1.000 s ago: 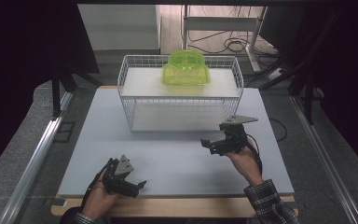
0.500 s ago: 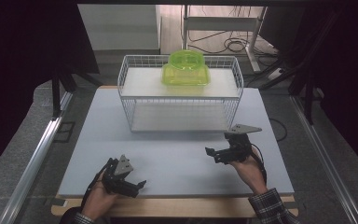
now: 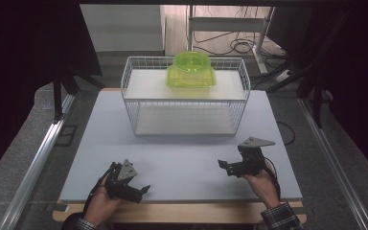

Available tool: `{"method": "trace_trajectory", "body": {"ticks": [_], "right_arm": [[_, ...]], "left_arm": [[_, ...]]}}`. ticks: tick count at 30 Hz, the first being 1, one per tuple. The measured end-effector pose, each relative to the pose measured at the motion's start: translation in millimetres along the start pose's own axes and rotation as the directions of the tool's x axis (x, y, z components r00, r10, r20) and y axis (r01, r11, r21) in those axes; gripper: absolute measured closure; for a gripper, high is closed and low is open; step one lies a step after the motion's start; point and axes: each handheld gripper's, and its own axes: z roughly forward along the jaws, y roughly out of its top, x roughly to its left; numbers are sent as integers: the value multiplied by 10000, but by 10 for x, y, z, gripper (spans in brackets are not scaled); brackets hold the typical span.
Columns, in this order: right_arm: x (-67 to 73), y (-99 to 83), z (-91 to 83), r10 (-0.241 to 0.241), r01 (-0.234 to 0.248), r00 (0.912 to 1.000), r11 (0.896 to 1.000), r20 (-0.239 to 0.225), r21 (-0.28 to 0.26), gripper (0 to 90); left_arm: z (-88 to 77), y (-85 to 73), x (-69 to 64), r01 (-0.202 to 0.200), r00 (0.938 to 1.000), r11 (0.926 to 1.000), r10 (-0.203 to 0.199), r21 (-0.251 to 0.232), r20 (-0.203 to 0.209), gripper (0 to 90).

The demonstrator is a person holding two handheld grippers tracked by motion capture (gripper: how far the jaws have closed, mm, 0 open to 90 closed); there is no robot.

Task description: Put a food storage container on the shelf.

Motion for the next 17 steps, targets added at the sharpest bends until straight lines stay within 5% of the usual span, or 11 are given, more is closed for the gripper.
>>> {"method": "trace_trajectory", "body": {"ticks": [17], "right_arm": [[24,-262,134,-273,240,9993,9929,273,1169,0]], "left_arm": [[14,-5,6,-72,10000,9999,72,123,-67,4]]}}
